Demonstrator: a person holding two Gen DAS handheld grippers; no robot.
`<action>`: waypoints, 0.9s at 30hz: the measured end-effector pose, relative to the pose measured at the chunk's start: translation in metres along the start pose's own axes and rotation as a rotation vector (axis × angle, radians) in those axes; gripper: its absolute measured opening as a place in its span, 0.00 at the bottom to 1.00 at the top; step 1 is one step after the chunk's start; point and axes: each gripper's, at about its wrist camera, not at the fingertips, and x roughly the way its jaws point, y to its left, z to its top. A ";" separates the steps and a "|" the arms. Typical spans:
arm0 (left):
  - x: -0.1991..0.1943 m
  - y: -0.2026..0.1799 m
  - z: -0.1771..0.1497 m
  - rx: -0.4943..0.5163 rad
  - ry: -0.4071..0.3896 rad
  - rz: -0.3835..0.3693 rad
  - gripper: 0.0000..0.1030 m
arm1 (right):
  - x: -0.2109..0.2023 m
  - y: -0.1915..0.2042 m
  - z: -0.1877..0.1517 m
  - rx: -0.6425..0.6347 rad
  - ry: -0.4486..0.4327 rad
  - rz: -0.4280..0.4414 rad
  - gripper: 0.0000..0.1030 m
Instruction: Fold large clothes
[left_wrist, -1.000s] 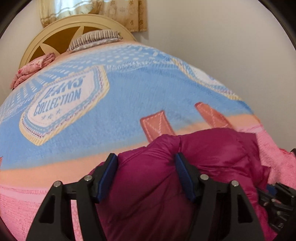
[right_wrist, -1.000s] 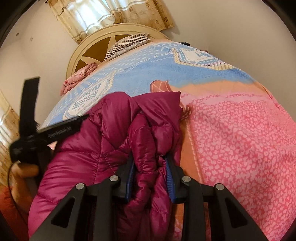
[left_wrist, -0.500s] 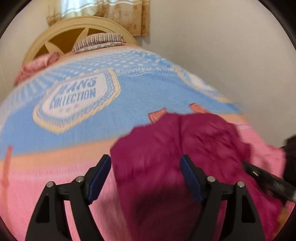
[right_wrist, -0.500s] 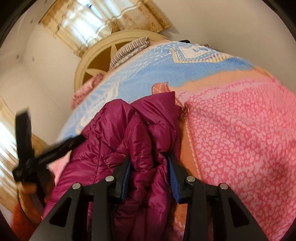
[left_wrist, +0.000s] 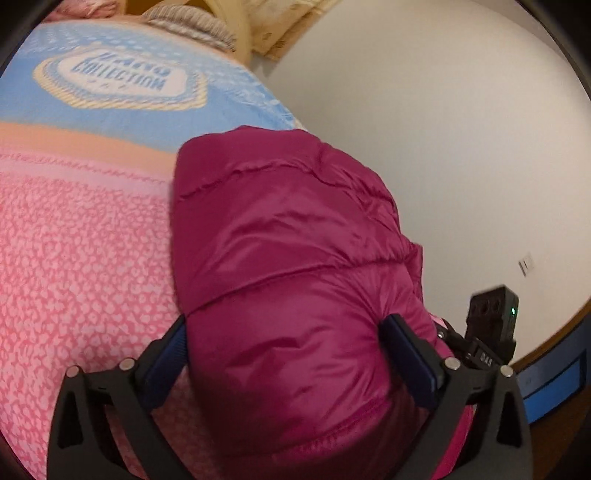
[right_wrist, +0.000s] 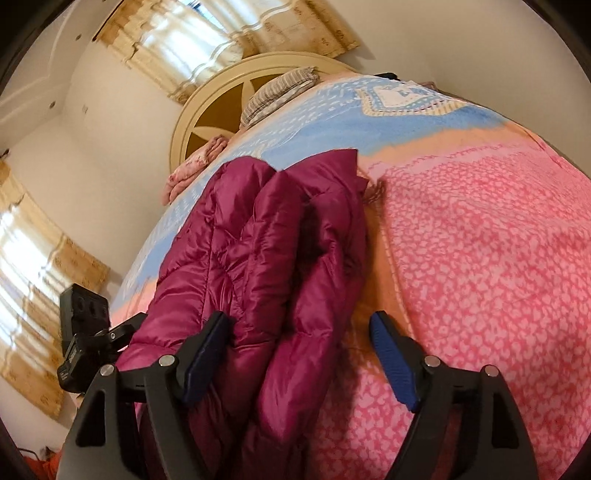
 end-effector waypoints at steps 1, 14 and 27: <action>0.001 0.001 0.000 0.000 -0.004 -0.013 1.00 | 0.003 0.003 0.000 -0.017 0.007 0.008 0.77; 0.015 0.003 0.009 0.029 -0.007 -0.027 0.90 | 0.029 0.019 0.003 -0.126 0.079 0.026 0.58; -0.052 -0.017 -0.027 -0.002 -0.040 -0.195 0.58 | -0.037 0.049 -0.039 0.008 0.025 0.119 0.29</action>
